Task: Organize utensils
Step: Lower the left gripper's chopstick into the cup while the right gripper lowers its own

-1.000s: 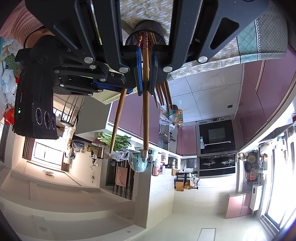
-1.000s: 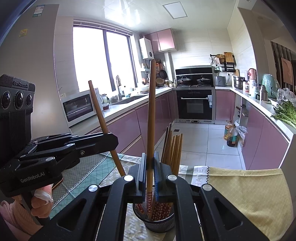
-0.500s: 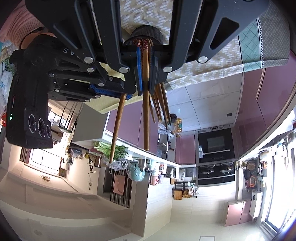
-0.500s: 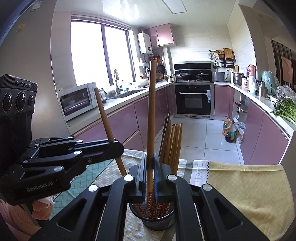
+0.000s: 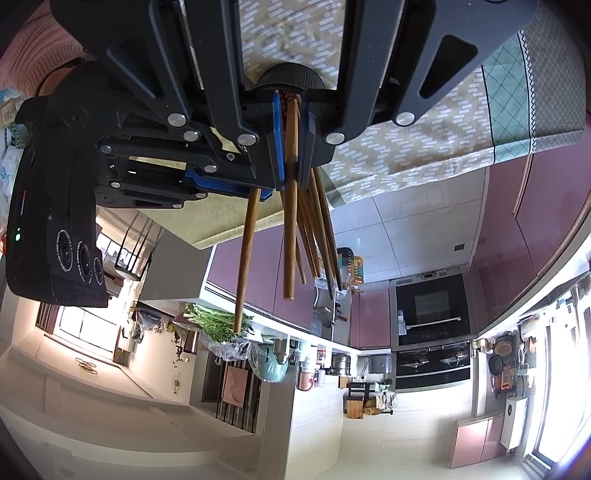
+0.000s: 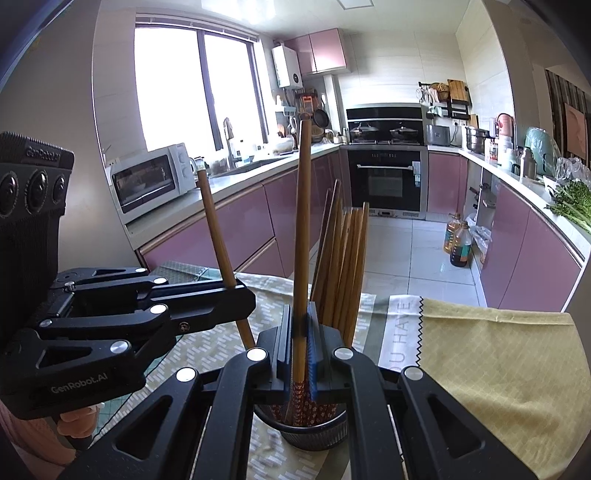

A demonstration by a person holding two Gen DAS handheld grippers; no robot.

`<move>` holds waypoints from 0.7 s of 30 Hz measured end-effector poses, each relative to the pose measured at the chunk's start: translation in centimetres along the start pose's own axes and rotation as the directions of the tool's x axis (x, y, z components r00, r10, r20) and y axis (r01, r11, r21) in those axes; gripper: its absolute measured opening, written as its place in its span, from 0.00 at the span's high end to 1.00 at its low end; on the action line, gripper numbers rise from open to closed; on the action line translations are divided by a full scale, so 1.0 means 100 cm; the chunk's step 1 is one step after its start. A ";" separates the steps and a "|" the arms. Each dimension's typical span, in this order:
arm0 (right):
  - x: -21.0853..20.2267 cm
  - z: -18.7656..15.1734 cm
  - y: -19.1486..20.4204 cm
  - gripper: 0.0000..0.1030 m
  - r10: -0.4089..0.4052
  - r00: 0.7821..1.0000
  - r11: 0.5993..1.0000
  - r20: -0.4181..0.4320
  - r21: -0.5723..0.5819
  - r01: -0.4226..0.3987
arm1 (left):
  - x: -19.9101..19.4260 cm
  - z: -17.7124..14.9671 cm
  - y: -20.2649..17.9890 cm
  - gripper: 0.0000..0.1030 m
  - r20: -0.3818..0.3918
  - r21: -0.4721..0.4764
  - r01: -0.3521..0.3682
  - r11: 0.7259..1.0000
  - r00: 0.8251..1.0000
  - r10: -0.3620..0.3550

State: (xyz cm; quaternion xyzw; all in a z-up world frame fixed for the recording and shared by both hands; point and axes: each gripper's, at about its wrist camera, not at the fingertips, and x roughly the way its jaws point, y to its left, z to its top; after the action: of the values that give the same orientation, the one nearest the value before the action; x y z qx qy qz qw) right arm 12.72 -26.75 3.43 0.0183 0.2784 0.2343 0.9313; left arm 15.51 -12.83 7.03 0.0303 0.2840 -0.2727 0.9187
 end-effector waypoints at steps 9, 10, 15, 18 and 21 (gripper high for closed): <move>0.013 -0.006 0.000 0.94 -0.002 0.999 1.000 -0.044 0.012 0.002 | 0.014 -0.005 0.001 0.93 -0.029 -0.005 -0.014 1.000 0.999 0.014; 0.014 -0.006 -0.001 0.94 -0.003 0.999 1.000 -0.045 0.013 0.003 | 0.015 -0.005 0.002 0.93 -0.030 -0.005 -0.016 1.000 0.999 0.016; 0.017 -0.004 -0.002 0.94 -0.005 0.999 1.000 -0.052 0.026 0.006 | 0.022 -0.004 0.007 0.93 -0.038 -0.010 -0.025 1.000 0.999 0.025; 0.019 -0.004 -0.004 0.94 -0.006 0.998 0.999 -0.056 0.037 0.008 | 0.028 -0.002 0.011 0.93 -0.045 -0.021 -0.025 0.999 0.999 0.024; 0.022 -0.003 -0.007 0.93 -0.007 0.998 0.999 -0.060 0.050 0.010 | 0.034 0.000 0.015 0.92 -0.055 -0.031 -0.028 0.999 0.998 0.026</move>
State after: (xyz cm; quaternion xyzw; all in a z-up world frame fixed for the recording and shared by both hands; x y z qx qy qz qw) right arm 14.50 -26.36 1.94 0.0337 0.3120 0.2235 0.9228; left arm 18.60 -13.21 5.07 0.0270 0.3126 -0.2547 0.9147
